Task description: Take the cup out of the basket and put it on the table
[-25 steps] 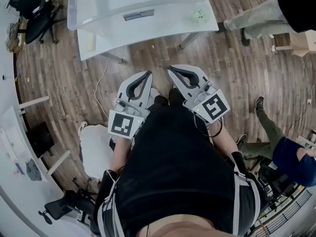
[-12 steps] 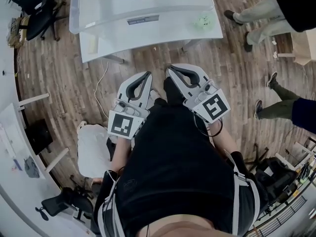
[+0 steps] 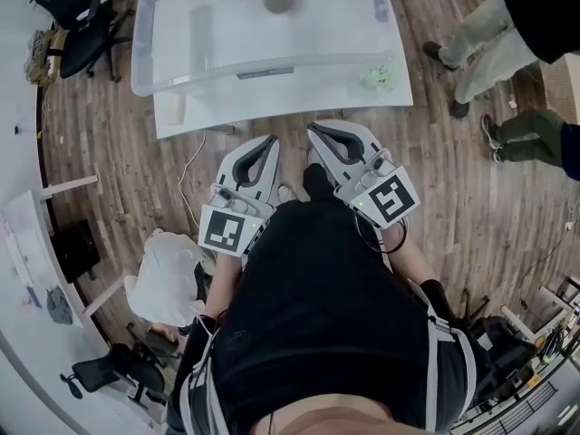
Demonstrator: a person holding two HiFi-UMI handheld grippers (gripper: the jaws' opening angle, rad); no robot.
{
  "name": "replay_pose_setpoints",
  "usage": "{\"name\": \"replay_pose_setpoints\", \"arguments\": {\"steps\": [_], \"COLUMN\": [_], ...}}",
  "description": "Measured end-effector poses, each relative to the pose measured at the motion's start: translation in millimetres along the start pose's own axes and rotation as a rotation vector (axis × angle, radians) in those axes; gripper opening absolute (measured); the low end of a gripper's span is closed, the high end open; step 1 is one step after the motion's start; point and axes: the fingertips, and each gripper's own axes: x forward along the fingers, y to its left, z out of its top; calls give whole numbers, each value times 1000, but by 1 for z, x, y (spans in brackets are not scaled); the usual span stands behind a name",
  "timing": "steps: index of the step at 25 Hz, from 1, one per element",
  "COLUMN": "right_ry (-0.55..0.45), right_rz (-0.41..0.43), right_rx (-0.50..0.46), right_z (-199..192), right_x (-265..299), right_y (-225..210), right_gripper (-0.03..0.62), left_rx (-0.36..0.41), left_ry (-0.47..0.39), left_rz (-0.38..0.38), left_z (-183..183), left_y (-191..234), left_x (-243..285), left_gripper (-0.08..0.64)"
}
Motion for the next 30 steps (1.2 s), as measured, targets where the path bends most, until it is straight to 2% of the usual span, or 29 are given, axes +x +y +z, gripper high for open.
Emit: {"name": "replay_pose_setpoints", "arguments": {"steps": [5,13,23,30], "right_ry": [-7,-16,-11,-7], "right_rz": [19,35,58,52], "right_rx": [-15,24,65,59], "right_z": [9,5,3,2], "right_x": [7,6,13,33], "right_y": [-30,-83,-116,-122], "right_gripper": [17,17,17,17], "left_rx": [15,9,-11,-16], "left_ry": [-15,-5,13,-5], "left_rz": [7,44,98,98], "left_z": [14,17,18,20], "left_y": [7,15,25,44], "left_x": [34,83,104,107], "left_gripper": [18,18,18,18]}}
